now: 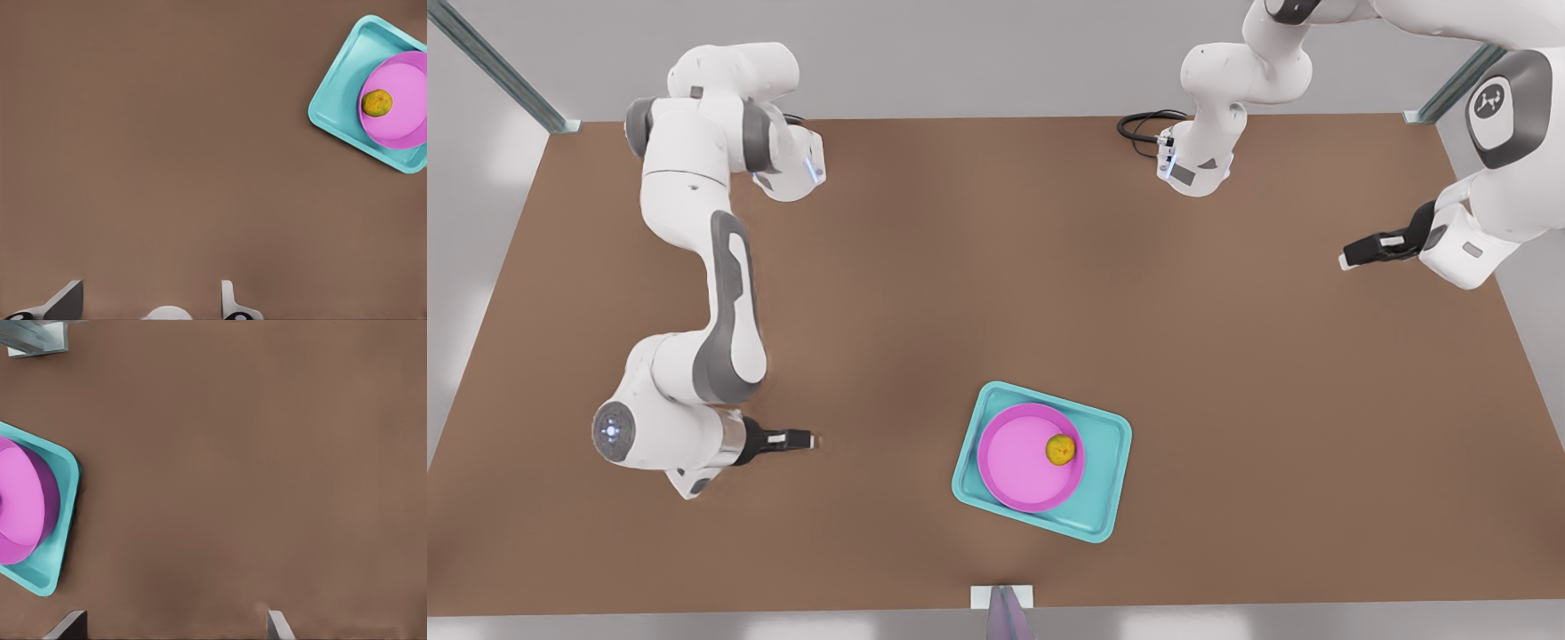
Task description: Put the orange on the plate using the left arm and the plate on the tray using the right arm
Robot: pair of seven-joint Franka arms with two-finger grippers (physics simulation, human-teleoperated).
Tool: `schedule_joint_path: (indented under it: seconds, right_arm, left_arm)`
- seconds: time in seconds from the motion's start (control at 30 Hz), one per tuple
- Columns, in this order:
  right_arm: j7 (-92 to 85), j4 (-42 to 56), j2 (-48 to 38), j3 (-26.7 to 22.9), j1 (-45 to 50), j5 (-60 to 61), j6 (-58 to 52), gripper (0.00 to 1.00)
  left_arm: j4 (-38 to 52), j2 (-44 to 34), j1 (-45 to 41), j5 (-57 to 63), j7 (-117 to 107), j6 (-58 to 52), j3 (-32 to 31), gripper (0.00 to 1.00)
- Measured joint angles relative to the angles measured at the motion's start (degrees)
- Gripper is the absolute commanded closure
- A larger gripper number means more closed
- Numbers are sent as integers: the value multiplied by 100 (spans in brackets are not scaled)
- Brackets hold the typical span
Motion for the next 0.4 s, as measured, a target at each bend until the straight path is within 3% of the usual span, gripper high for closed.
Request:
schedule_joint_path:
  seconds: [0.13,0.17,0.27,0.4]
  right_arm:
    - [-280,29,-1197,-424,101,-1297,-1234,0]
    - [-342,-12,-1519,-315,87,-1589,-1467,0]
    - [-482,-1091,-2766,807,-411,-2439,-1811,0]
    - [-615,-1915,-3419,1220,-743,-2913,-1807,0]
  left_arm:
    - [0,28,29,-20,6,-88,-4,0]
    - [10,47,30,-14,6,-100,-19,0]
    - [37,55,2,-11,9,-140,-33,0]
    - [-592,19,-59,-22,11,-38,-64,0]
